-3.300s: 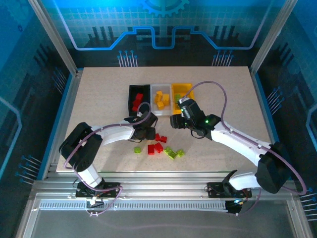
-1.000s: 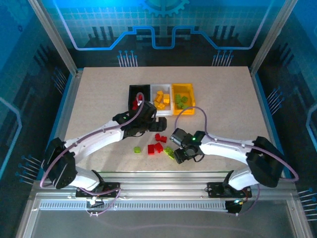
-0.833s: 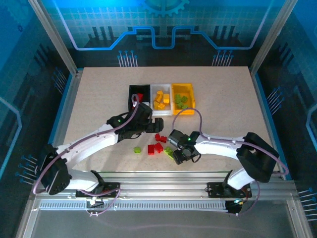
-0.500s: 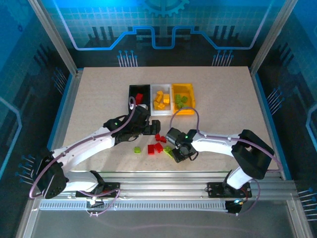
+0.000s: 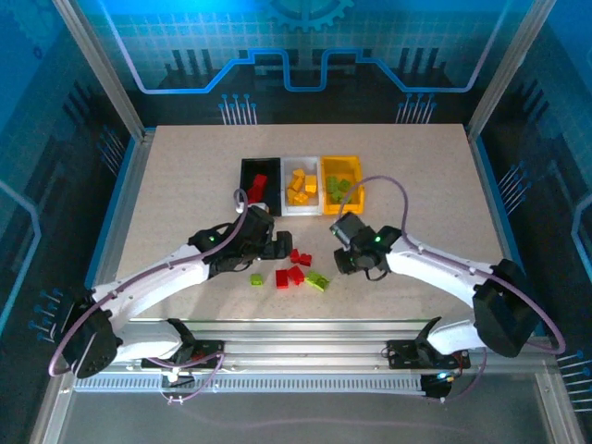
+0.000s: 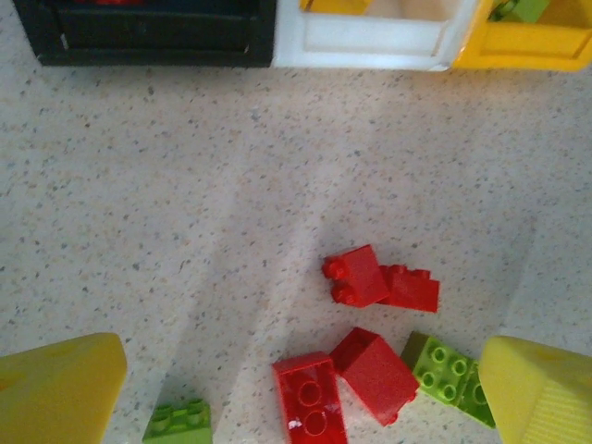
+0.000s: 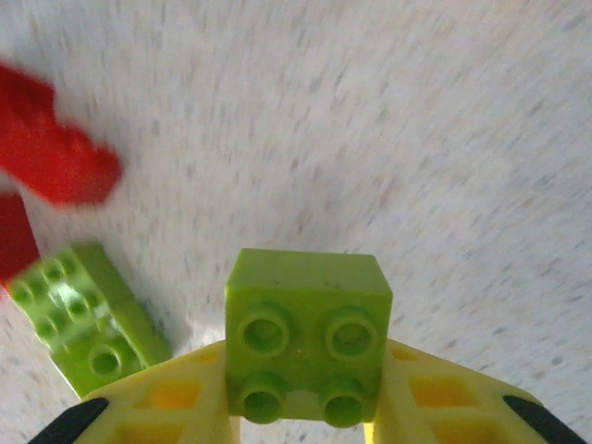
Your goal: Sort the legos into containers by color
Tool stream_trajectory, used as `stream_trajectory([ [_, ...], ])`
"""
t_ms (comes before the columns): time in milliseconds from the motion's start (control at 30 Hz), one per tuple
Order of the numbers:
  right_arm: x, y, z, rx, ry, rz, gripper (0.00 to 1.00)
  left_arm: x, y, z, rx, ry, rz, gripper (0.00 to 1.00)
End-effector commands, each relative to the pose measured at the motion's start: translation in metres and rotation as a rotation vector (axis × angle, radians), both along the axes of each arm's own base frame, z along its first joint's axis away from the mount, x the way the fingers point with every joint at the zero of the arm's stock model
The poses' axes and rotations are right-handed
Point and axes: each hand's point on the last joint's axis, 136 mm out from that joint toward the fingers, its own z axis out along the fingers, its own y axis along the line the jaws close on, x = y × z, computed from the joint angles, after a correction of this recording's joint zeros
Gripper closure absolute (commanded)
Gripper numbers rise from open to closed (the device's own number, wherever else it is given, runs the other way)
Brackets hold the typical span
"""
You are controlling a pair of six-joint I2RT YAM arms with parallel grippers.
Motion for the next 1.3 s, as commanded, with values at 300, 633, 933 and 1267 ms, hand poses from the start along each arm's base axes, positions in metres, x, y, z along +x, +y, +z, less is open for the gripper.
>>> stream_trajectory([
  [300, 0.168, 0.005, 0.043, 0.073, -0.147, -0.196, 0.66, -0.02, 0.018, -0.012, -0.015, 0.043, 0.052, 0.01],
  [633, 0.222, -0.001, 0.018, 0.078, -0.092, -0.281, 0.46, -0.032, 0.025, -0.017, -0.008, 0.076, 0.053, 0.01],
  [933, 0.19, 0.009, 0.045, 0.109, -0.158, -0.227, 0.34, -0.045, 0.031, -0.03, 0.036, 0.14, 0.03, 0.01],
  [1267, 0.098, 0.022, 0.056, 0.182, -0.278, -0.11, 0.35, -0.068, 0.019, -0.073, 0.121, 0.26, -0.037, 0.1],
])
